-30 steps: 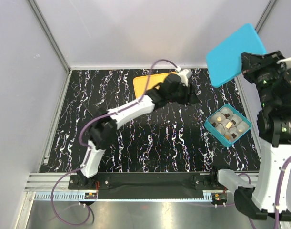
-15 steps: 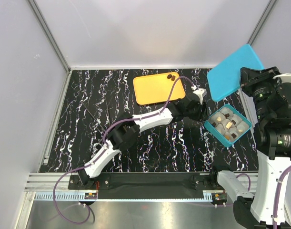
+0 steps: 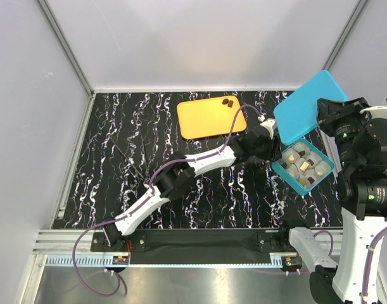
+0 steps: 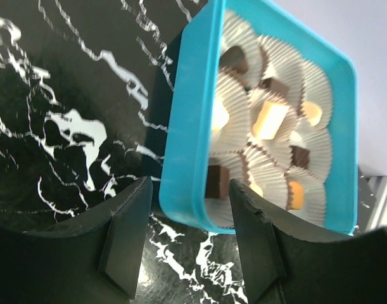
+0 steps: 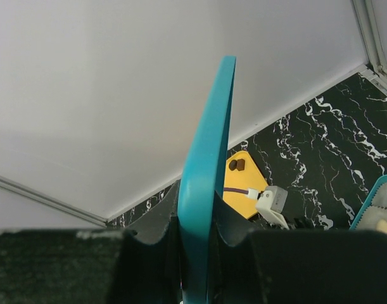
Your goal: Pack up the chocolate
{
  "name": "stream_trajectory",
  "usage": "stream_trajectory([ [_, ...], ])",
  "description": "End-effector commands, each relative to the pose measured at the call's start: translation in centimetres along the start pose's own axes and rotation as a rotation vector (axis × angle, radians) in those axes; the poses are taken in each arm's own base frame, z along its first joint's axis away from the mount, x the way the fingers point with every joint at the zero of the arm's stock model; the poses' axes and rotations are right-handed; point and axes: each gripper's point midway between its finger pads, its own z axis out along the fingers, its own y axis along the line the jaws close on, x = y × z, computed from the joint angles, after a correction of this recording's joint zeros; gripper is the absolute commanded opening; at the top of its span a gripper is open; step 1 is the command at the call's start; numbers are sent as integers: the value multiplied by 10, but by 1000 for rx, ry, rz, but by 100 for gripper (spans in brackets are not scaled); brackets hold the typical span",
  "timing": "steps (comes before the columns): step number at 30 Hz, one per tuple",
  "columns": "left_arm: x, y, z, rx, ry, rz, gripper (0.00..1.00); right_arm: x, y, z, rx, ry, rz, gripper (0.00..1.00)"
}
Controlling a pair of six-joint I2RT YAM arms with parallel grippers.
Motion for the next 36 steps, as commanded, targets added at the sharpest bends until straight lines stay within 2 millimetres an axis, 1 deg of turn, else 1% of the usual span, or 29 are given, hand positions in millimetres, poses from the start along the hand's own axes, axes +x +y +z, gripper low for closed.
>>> stream_trajectory([
  [1,-24,-20,-3,31,-69,8,56,-24,17,-10,-60,-75,-13,0],
  [2,-25,-18,-4,15,-73,10,56,-24,17,-10,-58,-76,-13,0],
  [4,-18,-9,-5,-15,-56,17,53,-23,17,-10,-62,-73,-10,0],
  [5,-19,-7,-7,-31,-61,21,53,-22,17,-10,-63,-71,-9,0],
  [6,-14,-2,-7,-46,-49,21,52,-20,15,-8,-58,-65,-9,0],
  [8,-13,1,-9,-51,-47,27,50,-17,14,-7,-57,-61,-8,0],
  [12,-1,11,-15,-92,-18,14,46,-8,7,-4,-39,-35,-13,0],
  [14,0,20,-19,-128,-25,-1,45,-6,6,-4,-36,-32,-17,0],
  [15,-6,18,-24,-124,-35,-4,44,-6,5,-4,-33,-31,-17,0],
  [16,0,23,-25,-133,-25,-10,44,-5,4,-3,-31,-31,-18,0],
  [18,-4,26,-29,-144,-33,-28,43,-4,0,-1,-15,-28,-27,0],
  [19,-9,26,-34,-153,-41,-32,42,-3,-1,-1,-10,-29,-33,0],
  [21,-7,31,-40,-174,-38,-39,42,1,-7,2,9,-20,-44,0],
  [22,-14,28,-45,-176,-54,-40,42,4,-9,4,13,-15,-53,0],
  [23,-9,33,-48,-190,-46,-42,42,5,-11,5,16,-13,-61,0],
  [24,-8,36,-50,-198,-46,-44,42,8,-13,7,22,-2,-70,0],
  [26,-15,38,-57,-203,-59,-49,42,11,-14,9,22,9,-84,0],
  [28,-12,44,-61,-213,-51,-60,41,16,-14,13,17,32,-92,0],
  [29,-20,42,-66,-202,-63,-75,42,19,-15,16,21,49,-93,0],
  [30,-16,46,-68,-199,-59,-83,42,22,-13,20,14,70,-94,0],
  [31,-17,42,-71,-172,-54,-94,45,25,-13,23,9,83,-100,0],
  [32,-21,40,-76,-154,-62,-111,48,26,-12,25,8,95,-108,0],
  [33,-30,35,-85,-134,-82,-119,52,27,-12,32,10,110,-130,0],
  [34,-30,26,-92,-91,-61,-130,57,27,-11,34,10,119,-144,0],
  [35,-41,24,-98,-68,-81,-145,59,28,-11,36,10,136,-161,0],
  [36,-60,12,-114,-36,-111,-149,61,24,-7,44,8,141,-176,0],
])
